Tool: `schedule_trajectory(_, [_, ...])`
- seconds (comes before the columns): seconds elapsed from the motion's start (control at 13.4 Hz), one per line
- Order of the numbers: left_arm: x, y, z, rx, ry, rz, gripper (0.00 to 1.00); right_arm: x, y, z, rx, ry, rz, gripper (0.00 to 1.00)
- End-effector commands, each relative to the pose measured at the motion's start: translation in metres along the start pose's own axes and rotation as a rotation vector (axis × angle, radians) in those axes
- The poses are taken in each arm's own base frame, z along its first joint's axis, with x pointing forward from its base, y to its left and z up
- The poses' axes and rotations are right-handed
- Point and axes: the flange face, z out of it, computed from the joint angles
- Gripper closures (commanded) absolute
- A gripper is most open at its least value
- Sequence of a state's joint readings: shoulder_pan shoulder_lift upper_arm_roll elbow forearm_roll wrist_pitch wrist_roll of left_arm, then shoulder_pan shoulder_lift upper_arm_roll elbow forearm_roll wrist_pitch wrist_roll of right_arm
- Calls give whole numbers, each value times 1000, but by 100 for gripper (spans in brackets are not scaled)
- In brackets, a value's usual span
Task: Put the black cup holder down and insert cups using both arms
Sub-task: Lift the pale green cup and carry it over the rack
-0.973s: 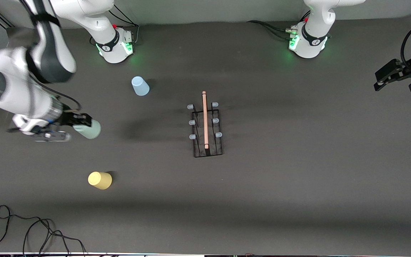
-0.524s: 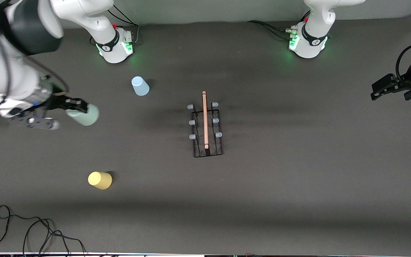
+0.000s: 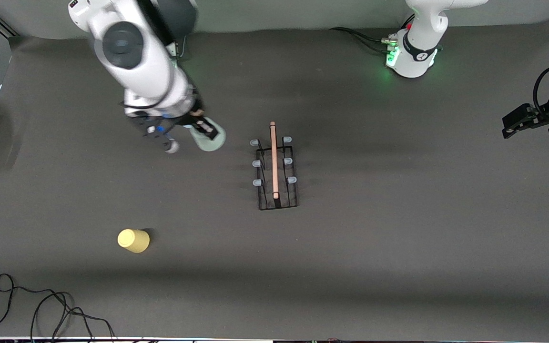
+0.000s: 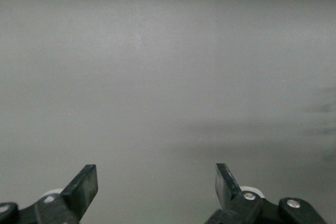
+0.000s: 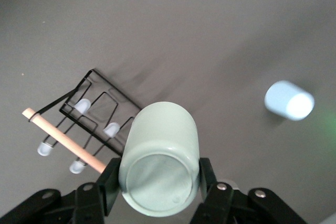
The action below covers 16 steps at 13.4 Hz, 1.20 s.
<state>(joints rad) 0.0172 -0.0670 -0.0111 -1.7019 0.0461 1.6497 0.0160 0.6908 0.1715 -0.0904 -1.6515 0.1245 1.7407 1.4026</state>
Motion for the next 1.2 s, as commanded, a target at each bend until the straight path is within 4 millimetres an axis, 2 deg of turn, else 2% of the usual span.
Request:
schedule_trajectory(0.0, [0, 1, -3, 11, 11, 3, 0, -35, -23, 17, 15, -3, 179, 82])
schedule_trajectory(0.07, [0, 1, -3, 11, 11, 3, 0, -49, -27, 26, 14, 0, 208, 82])
schedule_trajectory(0.3, [2, 1, -1, 11, 14, 3, 0, -53, -33, 43, 14, 4, 218, 83])
schedule_trajectory(0.45, [2, 1, -1, 9, 14, 2, 0, -65, -33, 68, 26, 10, 201, 83])
schedule_trajectory(0.82, [3, 0, 1, 9, 11, -3, 0, -65, -31, 115, 46, 24, 208, 83])
schedule_trajectory(0.9, [3, 0, 1, 9, 11, -3, 0, -74, -30, 128, 49, 29, 192, 83])
schedule_trajectory(1.12, [3, 0, 1, 9, 11, -7, 0, -73, -32, 168, 52, 40, 192, 83])
